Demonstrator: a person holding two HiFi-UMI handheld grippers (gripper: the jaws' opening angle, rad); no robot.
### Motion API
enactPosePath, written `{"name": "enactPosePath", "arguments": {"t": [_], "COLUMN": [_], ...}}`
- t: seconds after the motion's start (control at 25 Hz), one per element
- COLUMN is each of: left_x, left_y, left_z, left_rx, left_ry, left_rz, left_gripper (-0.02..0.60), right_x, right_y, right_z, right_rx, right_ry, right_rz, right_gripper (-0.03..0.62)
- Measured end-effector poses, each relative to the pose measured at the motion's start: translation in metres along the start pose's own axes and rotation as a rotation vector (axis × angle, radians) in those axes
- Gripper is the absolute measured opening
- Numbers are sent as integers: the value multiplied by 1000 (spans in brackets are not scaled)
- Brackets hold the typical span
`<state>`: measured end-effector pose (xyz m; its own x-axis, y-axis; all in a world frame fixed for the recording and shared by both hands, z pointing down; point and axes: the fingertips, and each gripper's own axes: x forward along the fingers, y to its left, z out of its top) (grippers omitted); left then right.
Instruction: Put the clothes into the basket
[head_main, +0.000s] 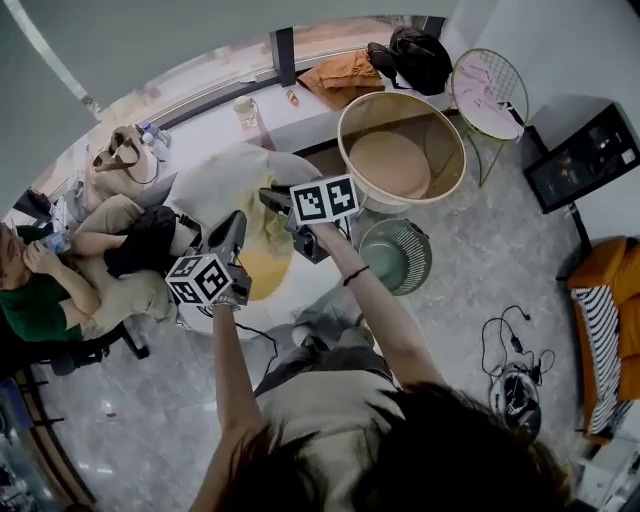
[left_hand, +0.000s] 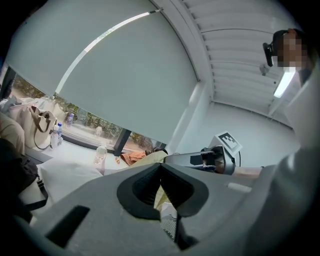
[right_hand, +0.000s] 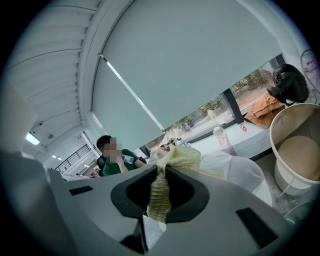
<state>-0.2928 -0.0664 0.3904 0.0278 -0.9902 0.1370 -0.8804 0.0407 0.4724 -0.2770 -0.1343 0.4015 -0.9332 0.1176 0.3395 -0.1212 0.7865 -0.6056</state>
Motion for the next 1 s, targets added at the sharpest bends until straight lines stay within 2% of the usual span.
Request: {"name": "enactPosePath", "arguments": {"t": [1.0], "left_x": [113], "left_y": [-168], "left_z": [-56], "left_rx": [30], "left_ry": [98], "left_rz": [-190], "left_gripper": [11], "right_x": [-185], "right_y": [-91], "right_z": [15], "right_rx": [68], "right_ry": [-112], "right_rz": [-117], "right_gripper": [48]}}
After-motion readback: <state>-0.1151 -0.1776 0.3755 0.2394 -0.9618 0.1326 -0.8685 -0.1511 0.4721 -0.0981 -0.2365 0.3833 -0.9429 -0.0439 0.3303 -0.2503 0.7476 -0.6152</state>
